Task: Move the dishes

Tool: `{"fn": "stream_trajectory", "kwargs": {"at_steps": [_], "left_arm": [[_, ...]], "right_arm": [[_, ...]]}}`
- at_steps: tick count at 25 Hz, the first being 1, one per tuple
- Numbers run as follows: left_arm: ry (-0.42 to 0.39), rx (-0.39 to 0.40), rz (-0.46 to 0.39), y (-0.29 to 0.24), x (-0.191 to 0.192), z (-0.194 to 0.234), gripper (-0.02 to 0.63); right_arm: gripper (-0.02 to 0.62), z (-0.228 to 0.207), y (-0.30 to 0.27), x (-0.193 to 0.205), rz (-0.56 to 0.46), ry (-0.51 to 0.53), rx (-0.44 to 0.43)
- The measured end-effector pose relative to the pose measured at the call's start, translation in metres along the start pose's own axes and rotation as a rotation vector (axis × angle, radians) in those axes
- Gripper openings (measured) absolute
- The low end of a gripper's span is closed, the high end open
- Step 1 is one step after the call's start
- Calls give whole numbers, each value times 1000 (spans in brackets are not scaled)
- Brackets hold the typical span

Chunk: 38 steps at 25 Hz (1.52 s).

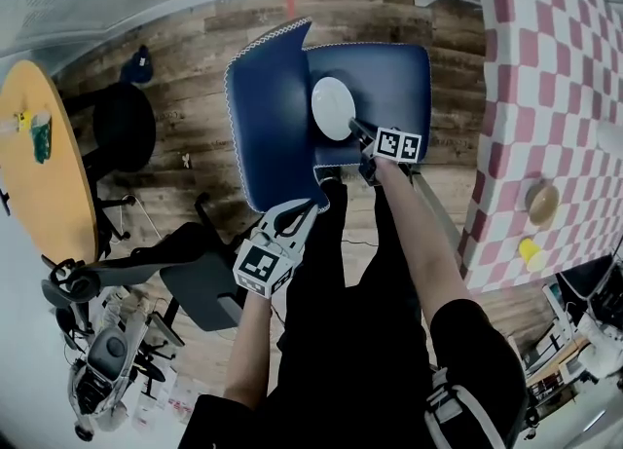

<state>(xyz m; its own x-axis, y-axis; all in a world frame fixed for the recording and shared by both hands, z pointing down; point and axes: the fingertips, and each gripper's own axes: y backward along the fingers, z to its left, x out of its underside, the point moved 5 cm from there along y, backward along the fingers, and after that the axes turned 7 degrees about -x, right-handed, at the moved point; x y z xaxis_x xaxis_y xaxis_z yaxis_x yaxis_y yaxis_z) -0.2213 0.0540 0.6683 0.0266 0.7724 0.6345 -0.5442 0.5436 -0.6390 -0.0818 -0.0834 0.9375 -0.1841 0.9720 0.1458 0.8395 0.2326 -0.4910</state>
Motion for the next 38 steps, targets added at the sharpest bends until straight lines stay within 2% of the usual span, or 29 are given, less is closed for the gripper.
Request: {"fn": "stream_trajectory", "kwargs": {"at_steps": [6, 10, 12, 19, 22, 25, 29, 33, 38], "left_arm": [[-52, 36, 7, 11, -16, -4, 25], [-25, 93, -15, 18, -31, -14, 25], [-26, 119, -24, 19, -42, -21, 25], [-122, 202, -28, 22, -78, -62, 25], [-117, 240, -30, 26, -87, -78, 25], [-117, 269, -21, 30, -90, -89, 25], [-189, 287, 10, 27, -96, -103, 25], [-247, 313, 5, 16, -114, -129, 25], [-245, 333, 10, 15, -120, -161, 25]], "right_arm": [[31, 28, 36, -7, -79, -23, 16], [31, 52, 68, -14, -155, -43, 19], [31, 64, 88, -19, -191, -47, 17], [31, 93, 167, -34, -323, -56, 19], [31, 103, 198, -39, -366, -62, 24], [31, 112, 229, -42, -431, -71, 24], [31, 119, 269, -49, -527, -78, 12], [31, 118, 313, -54, -622, -100, 7], [32, 115, 368, -58, -777, -173, -14]]}}
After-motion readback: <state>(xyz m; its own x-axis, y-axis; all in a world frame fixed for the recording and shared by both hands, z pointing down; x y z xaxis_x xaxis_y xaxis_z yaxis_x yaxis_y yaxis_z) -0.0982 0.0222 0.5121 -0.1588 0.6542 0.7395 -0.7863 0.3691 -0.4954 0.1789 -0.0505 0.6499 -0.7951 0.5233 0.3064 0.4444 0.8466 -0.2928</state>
